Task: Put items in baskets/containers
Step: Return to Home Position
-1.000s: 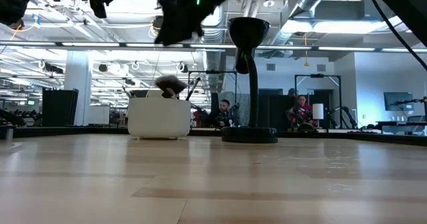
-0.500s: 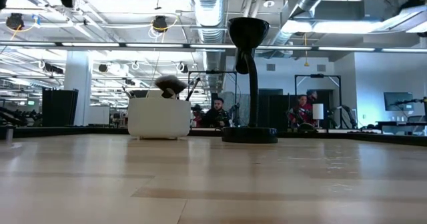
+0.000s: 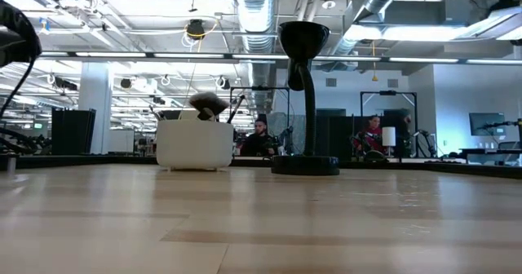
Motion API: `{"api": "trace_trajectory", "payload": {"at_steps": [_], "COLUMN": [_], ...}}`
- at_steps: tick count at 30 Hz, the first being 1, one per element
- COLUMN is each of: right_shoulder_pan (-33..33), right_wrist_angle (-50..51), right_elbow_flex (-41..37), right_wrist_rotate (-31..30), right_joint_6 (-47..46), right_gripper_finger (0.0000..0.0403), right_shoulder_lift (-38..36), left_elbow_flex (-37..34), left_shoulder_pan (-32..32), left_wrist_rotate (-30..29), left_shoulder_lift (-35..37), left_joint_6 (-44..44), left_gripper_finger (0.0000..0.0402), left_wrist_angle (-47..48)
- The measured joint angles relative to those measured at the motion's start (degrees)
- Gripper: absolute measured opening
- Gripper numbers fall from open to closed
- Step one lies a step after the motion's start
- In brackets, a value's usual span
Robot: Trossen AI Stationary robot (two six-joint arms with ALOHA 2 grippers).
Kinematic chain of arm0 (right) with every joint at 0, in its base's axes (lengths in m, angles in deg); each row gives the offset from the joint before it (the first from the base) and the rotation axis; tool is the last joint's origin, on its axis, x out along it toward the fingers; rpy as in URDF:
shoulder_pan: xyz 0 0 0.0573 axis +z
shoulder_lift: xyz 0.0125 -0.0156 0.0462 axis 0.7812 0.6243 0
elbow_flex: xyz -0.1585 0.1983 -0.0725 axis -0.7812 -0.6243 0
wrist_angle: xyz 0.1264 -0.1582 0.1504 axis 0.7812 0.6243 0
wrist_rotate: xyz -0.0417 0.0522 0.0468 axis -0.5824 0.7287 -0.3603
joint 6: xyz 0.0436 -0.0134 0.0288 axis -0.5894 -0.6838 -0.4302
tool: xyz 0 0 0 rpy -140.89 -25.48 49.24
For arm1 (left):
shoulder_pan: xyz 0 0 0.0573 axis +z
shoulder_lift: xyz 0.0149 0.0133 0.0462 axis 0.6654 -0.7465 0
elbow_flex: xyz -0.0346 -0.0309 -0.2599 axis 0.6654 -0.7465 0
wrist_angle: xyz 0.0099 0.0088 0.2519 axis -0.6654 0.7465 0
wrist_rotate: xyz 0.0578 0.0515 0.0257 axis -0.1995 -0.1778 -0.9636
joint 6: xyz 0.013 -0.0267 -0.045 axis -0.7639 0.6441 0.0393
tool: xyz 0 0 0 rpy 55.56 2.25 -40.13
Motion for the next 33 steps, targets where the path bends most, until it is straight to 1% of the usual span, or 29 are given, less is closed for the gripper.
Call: {"api": "trace_trajectory", "payload": {"at_steps": [4,7,9,13,14,16,19,21,22,24,26,27,30,31,33], "right_shoulder_pan": [0.64,1.27,1.66,1.97,1.93,1.89,1.88,1.88,1.88,1.90,1.90,1.87,1.85,1.85,1.85], "right_wrist_angle": [-1.50,-1.85,-2.33,-3.45,-3.77,-4.25,-4.33,-4.29,-4.33,-4.66,-5.97,-7.18,-8.60,-10.24,-10.90], "right_elbow_flex": [-9.26,-14.49,-17.82,-24.49,-25.87,-28.25,-30.94,-32.63,-33.47,-35.32,-37.63,-38.69,-41.45,-42.34,-44.48], "right_wrist_rotate": [0.07,0.18,0.20,0.37,0.39,0.32,0.53,2.05,3.42,5.80,6.44,6.40,6.60,6.68,7.07], "right_joint_6": [-1.30,-2.14,-2.09,-2.06,-1.92,-0.59,1.03,1.55,2.30,3.89,4.33,4.35,4.36,4.32,4.07], "right_gripper_finger": [0.0002,0.0004,0.0002,0.0001,0.0001,0.0001,0.0001,0.0001,0.0001,0.0000,0.0000,0.0000,0.0000,0.0000,0.0001], "right_shoulder_lift": [-10.39,-17.66,-21.89,-29.53,-31.42,-34.98,-40.07,-43.40,-45.11,-48.29,-51.30,-51.36,-51.17,-50.75,-50.47], "left_elbow_flex": [-2.77,-2.91,-2.91,-3.84,-4.26,-4.88,-5.04,-5.06,-5.07,-5.96,-7.88,-8.99,-9.17,-9.15,-9.14], "left_shoulder_pan": [0.59,2.33,4.11,8.44,9.32,10.96,13.17,13.94,14.33,15.44,17.00,18.01,22.20,23.97,27.67], "left_wrist_rotate": [1.14,1.71,4.46,13.60,14.78,14.12,8.70,8.50,10.35,16.35,20.96,21.76,22.37,23.85,29.27], "left_shoulder_lift": [0.15,1.24,2.72,4.55,4.57,4.57,5.09,6.72,7.69,9.31,9.89,9.89,9.13,8.93,9.09], "left_joint_6": [5.24,5.79,5.62,6.33,6.72,7.30,6.56,5.68,5.64,6.36,8.80,10.11,13.58,13.92,13.95], "left_gripper_finger": [0.0003,0.0003,0.0003,0.0003,0.0003,0.0003,0.0003,0.0004,0.0004,0.0005,0.0003,0.0003,0.0004,0.0005,0.0005], "left_wrist_angle": [-0.13,-0.54,-0.55,-0.57,-0.41,-0.35,-0.42,-0.47,-0.47,-0.69,-0.27,0.14,3.75,3.48,3.44]}}
